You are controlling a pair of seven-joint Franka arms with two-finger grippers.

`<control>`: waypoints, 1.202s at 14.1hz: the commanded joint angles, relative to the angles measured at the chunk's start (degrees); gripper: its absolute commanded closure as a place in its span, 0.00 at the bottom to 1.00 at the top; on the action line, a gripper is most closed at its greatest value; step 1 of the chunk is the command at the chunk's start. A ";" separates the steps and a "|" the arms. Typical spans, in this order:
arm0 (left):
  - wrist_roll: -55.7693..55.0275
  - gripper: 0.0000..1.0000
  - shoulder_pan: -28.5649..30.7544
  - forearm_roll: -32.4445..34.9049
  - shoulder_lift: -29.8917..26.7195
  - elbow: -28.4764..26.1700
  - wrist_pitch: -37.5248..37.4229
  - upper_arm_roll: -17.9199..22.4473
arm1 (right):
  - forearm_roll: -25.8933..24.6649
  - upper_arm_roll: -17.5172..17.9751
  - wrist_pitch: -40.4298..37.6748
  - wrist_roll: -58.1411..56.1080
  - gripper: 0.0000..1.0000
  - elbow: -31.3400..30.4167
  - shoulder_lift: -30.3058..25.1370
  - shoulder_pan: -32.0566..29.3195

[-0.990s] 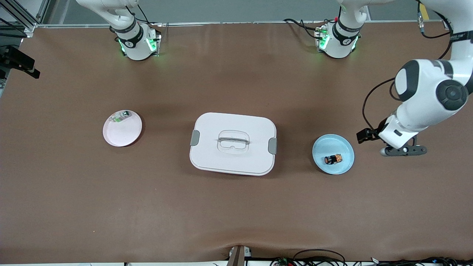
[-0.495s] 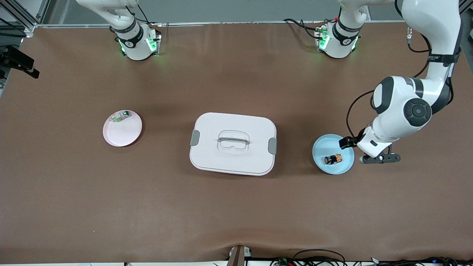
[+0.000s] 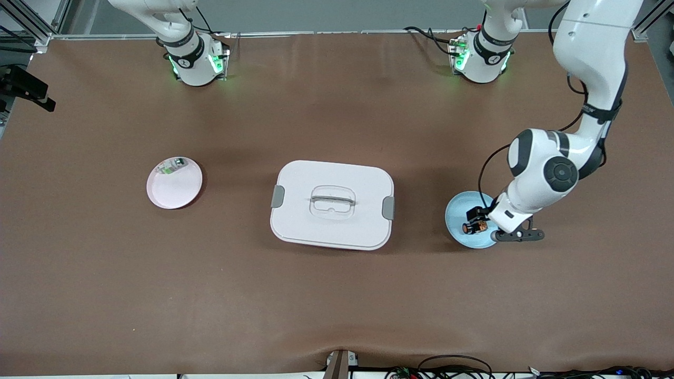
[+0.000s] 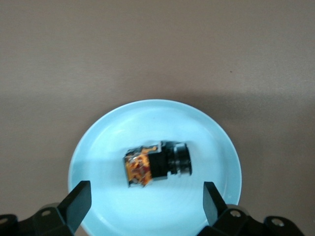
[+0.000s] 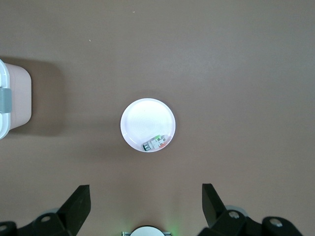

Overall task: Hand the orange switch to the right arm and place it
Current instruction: 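Lower the left gripper and close it on the orange-button switch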

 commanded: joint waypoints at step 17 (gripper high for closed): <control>-4.71 0.83 -0.28 -0.57 5.28 0.57 6.66 -0.01 | -0.88 0.24 -0.35 0.02 0.00 1.21 0.54 -0.16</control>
